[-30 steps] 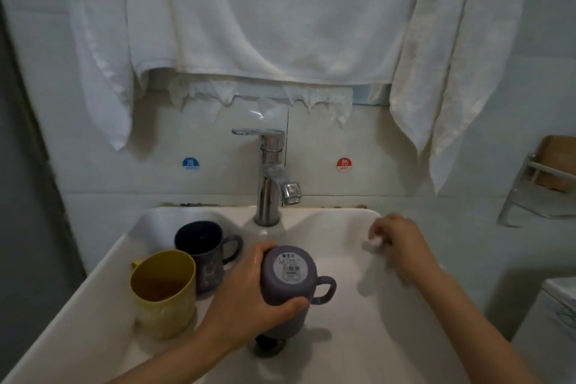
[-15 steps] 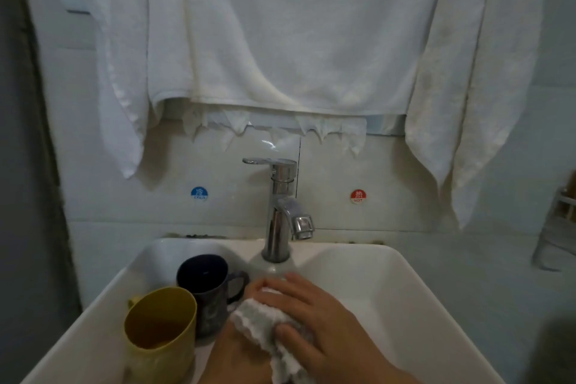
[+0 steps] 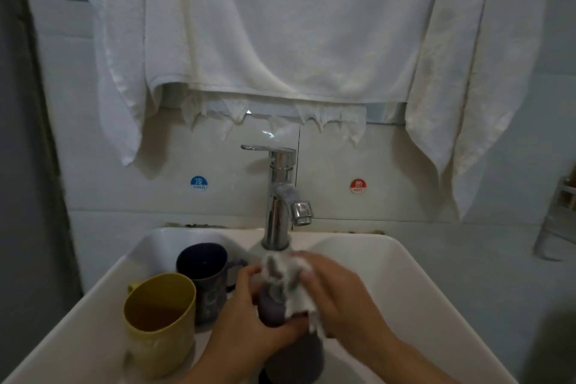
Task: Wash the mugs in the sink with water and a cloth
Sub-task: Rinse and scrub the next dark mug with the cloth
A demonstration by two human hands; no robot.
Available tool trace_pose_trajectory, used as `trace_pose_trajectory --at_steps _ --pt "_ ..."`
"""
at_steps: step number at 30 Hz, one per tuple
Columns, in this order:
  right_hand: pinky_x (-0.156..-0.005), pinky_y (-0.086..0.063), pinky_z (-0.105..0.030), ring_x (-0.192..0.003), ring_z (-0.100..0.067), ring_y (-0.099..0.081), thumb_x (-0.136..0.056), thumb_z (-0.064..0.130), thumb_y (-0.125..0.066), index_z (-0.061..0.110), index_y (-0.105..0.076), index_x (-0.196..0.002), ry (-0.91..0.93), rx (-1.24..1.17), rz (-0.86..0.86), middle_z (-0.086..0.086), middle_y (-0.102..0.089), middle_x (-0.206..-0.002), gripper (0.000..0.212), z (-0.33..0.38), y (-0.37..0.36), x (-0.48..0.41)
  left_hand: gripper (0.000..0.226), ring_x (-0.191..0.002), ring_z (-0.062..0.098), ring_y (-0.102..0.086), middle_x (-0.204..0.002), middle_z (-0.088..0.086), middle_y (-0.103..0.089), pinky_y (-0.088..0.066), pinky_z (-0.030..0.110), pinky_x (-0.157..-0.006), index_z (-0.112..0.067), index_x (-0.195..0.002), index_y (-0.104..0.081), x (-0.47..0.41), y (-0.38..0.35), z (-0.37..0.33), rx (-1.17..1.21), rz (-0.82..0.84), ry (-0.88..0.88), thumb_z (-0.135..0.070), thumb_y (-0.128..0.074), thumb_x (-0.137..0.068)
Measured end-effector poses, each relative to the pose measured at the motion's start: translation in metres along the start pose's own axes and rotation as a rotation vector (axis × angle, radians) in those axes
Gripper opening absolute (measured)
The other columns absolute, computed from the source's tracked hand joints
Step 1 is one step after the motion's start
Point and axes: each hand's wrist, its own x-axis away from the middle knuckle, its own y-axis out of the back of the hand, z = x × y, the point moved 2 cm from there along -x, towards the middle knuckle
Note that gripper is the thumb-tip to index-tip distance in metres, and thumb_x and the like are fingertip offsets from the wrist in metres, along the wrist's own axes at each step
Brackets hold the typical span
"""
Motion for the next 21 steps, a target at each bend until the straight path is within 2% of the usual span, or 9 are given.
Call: trace_pose_trajectory --at_steps 1,3,5,8,9,11,13,16,21 --pt "-0.085 -0.039 -0.006 -0.099 0.008 -0.057 -0.095 0.049 -0.036 0.043 -0.057 -0.105 -0.073 -0.056 -0.111 0.024 -0.062 -0.108 0.024 -0.005 0.009 -0.001 0.092 -0.1 -0.003 -0.055 -0.109 -0.021 -0.054 -0.048 0.022 -0.088 -0.033 -0.114 -0.037 0.001 0.001 -0.006 0.038 -0.031 -0.01 -0.053 -0.077 -0.034" --pt "-0.073 -0.038 -0.001 -0.09 0.012 -0.058 -0.096 0.046 -0.035 0.041 -0.054 -0.106 -0.193 -0.15 -0.23 0.024 -0.062 -0.101 0.022 -0.011 0.022 0.0 0.079 -0.093 -0.007 -0.054 -0.108 -0.021 -0.052 -0.048 0.014 -0.075 -0.031 -0.114 -0.039 0.0 0.002 -0.007 0.079 -0.07 0.011 -0.043 -0.085 -0.051" --pt "-0.078 -0.035 0.001 -0.098 0.021 -0.051 -0.095 0.051 -0.034 0.05 -0.047 -0.114 -0.206 -0.167 -0.193 0.031 -0.056 -0.106 0.023 -0.011 0.02 0.004 0.06 -0.092 -0.004 -0.054 -0.109 -0.016 -0.053 -0.047 0.011 -0.066 -0.031 -0.108 -0.043 -0.003 0.007 -0.006 0.118 -0.091 0.013 -0.036 -0.083 -0.063" --pt "-0.087 -0.034 -0.003 -0.109 0.009 -0.05 -0.089 0.059 -0.036 0.065 -0.044 -0.114 -0.102 -0.095 -0.091 0.035 -0.054 -0.112 0.027 -0.009 0.002 0.008 0.068 -0.098 0.001 -0.057 -0.112 -0.013 -0.056 -0.049 0.011 -0.067 -0.03 -0.108 -0.047 -0.003 0.011 -0.007 0.112 -0.069 -0.025 -0.051 -0.078 -0.051" --pt "-0.087 -0.036 -0.005 -0.109 0.005 -0.052 -0.086 0.061 -0.037 0.062 -0.042 -0.117 -0.071 -0.087 -0.072 0.031 -0.053 -0.114 0.031 -0.009 -0.002 0.01 0.072 -0.098 0.002 -0.058 -0.112 -0.013 -0.056 -0.049 0.01 -0.068 -0.03 -0.109 -0.048 -0.002 0.01 -0.007 0.107 -0.064 -0.03 -0.053 -0.075 -0.046" --pt "-0.086 -0.04 -0.008 -0.104 0.0 -0.055 -0.084 0.068 -0.039 0.05 -0.047 -0.116 -0.018 -0.067 -0.063 0.023 -0.054 -0.112 0.037 -0.012 -0.003 0.011 0.065 -0.094 0.0 -0.06 -0.109 -0.012 -0.059 -0.048 0.008 -0.067 -0.028 -0.105 -0.051 -0.001 0.008 -0.009 0.129 -0.063 -0.058 -0.048 -0.074 -0.048" --pt "-0.077 -0.041 -0.008 -0.092 0.001 -0.057 -0.081 0.069 -0.043 0.041 -0.055 -0.101 -0.008 -0.04 -0.114 0.015 -0.06 -0.097 0.036 -0.014 -0.001 0.012 0.058 -0.088 -0.008 -0.061 -0.103 -0.014 -0.06 -0.046 0.006 -0.066 -0.028 -0.1 -0.053 0.0 0.008 -0.014 0.15 -0.05 -0.084 -0.045 -0.074 -0.048" --pt "-0.061 -0.037 -0.007 -0.069 0.002 -0.052 -0.08 0.053 -0.042 0.038 -0.046 -0.076 0.007 0.045 -0.169 0.014 -0.052 -0.069 0.016 -0.015 0.0 0.01 0.057 -0.082 -0.016 -0.059 -0.099 -0.013 -0.061 -0.046 0.006 -0.064 -0.027 -0.098 -0.053 0.002 0.005 -0.016 0.157 -0.016 -0.081 -0.045 -0.073 -0.048" --pt "-0.056 -0.033 -0.013 -0.06 0.0 -0.046 -0.075 0.053 -0.034 0.033 -0.033 -0.063 0.002 0.145 -0.121 0.014 -0.04 -0.058 0.023 -0.023 0.003 0.006 0.051 -0.081 -0.01 -0.06 -0.103 -0.013 -0.057 -0.049 0.01 -0.066 -0.03 -0.099 -0.049 0.003 0.0 -0.016 0.137 0.07 -0.015 -0.054 -0.075 -0.063"
